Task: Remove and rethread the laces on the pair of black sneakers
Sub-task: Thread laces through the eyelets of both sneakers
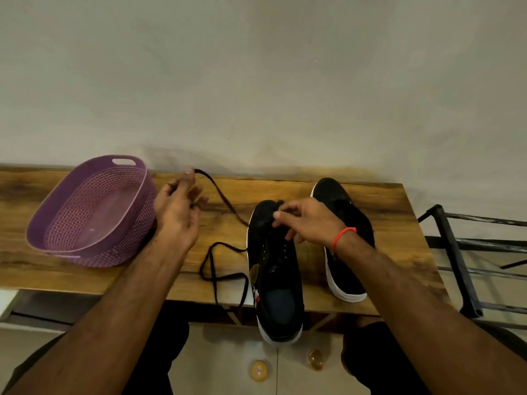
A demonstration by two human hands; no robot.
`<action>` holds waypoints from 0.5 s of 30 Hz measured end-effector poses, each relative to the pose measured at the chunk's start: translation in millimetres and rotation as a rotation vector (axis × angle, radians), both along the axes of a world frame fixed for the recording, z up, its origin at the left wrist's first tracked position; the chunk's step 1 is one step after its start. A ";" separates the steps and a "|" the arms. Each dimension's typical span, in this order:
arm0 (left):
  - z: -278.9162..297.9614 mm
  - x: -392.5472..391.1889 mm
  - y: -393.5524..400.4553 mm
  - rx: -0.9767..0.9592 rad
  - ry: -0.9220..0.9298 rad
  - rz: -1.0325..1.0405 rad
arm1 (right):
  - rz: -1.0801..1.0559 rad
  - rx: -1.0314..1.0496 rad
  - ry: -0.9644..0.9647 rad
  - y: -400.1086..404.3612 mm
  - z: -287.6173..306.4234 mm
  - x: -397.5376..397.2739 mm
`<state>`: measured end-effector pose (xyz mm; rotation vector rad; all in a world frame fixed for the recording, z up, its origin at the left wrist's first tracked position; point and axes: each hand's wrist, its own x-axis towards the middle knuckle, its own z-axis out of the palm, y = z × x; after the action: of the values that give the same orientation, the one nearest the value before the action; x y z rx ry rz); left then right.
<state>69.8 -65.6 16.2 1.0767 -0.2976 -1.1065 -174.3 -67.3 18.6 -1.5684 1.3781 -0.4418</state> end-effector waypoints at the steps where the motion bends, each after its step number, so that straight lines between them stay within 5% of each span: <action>1: 3.5 1.5 -2.4 -0.057 0.064 0.050 | 0.021 -0.081 0.146 1.9 -4.1 0.1; 3: 8.8 8.1 -6.6 -0.166 0.162 0.146 | 0.006 -0.199 0.351 4.9 -11.8 -1.9; 6: 13.3 12.4 -9.0 -0.271 0.094 0.186 | 0.028 -0.071 0.397 14.9 -15.3 -3.5; 10: 17.4 -15.7 2.2 -0.246 -0.117 -0.099 | 0.063 0.009 0.389 25.5 -13.6 1.3; 15: -7.8 -49.7 15.3 0.022 -0.835 -0.532 | 0.066 0.016 0.377 27.9 -8.4 -2.0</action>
<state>20.1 -50.3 8.3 1.4914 -1.2921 -1.0597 -176.3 -39.4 10.2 -1.7385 1.5986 -0.0945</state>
